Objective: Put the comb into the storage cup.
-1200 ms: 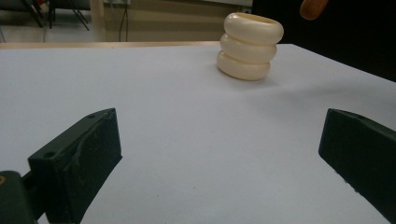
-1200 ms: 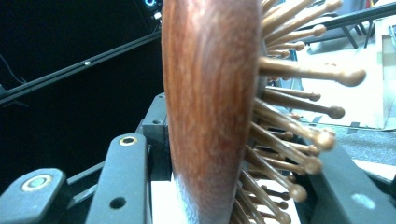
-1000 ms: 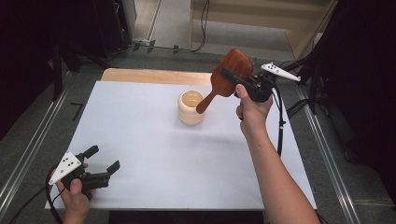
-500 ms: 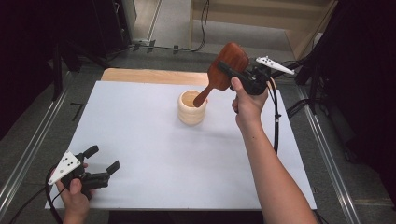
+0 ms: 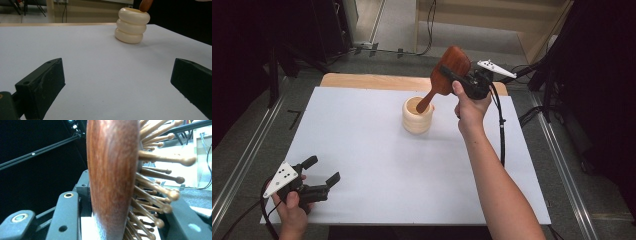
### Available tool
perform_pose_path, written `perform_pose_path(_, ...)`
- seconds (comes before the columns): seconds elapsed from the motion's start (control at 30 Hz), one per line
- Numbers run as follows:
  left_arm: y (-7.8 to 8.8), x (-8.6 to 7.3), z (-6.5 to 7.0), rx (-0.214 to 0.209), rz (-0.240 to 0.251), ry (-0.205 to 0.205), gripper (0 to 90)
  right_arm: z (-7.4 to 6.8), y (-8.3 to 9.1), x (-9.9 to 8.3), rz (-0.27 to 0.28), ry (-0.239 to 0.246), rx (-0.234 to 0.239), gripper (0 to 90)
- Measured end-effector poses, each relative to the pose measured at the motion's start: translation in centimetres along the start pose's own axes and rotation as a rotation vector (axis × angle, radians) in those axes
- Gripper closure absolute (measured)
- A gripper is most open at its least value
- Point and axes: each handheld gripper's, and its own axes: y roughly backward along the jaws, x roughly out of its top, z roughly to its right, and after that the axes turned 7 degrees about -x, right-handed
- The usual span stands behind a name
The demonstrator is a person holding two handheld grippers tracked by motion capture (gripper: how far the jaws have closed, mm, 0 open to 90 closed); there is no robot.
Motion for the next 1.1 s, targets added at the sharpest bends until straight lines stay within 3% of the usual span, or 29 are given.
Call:
perform_pose_path(0.7,0.0,0.0,0.0,-0.004,0.000,-0.001,0.0,0.3,-2.2,-2.7,-0.037,0.027,-0.046,52.8)
perform_pose_path(1.1,0.0,0.0,0.0,-0.006,-0.001,-0.003,0.0,0.6,-3.3,-4.5,-0.056,0.020,-0.068,52.8)
